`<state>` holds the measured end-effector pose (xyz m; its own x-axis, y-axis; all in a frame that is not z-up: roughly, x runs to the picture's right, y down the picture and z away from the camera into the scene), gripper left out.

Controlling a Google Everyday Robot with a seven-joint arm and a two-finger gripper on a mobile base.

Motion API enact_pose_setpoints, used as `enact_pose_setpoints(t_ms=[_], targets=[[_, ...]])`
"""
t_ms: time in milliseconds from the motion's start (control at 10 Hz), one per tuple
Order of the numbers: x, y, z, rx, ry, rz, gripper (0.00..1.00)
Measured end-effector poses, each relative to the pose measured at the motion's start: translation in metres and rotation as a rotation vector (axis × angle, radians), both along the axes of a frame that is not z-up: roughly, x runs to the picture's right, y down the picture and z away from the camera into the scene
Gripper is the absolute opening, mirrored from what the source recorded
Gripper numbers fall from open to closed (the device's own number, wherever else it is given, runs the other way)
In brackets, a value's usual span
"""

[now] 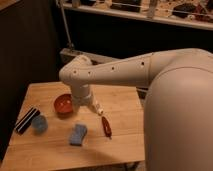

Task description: Push the eraser across the table

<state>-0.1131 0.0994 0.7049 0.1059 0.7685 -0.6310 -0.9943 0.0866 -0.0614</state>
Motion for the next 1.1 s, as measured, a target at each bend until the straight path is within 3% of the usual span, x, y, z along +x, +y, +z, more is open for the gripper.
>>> enact_pose_setpoints(t_ms=[200,500,900,1100], targets=[[-0.027,0.000,0.000,0.041,-0.025,-0.082,0.65],[-0.083,0.016,-0.006,0.063,-0.097,-0.205,0.65],[-0.180,0.069,-0.025,0.044,-0.288,-0.407,0.65],[-0.222,0.096,-0.036,0.022,-0.385,-0.480,0.65]])
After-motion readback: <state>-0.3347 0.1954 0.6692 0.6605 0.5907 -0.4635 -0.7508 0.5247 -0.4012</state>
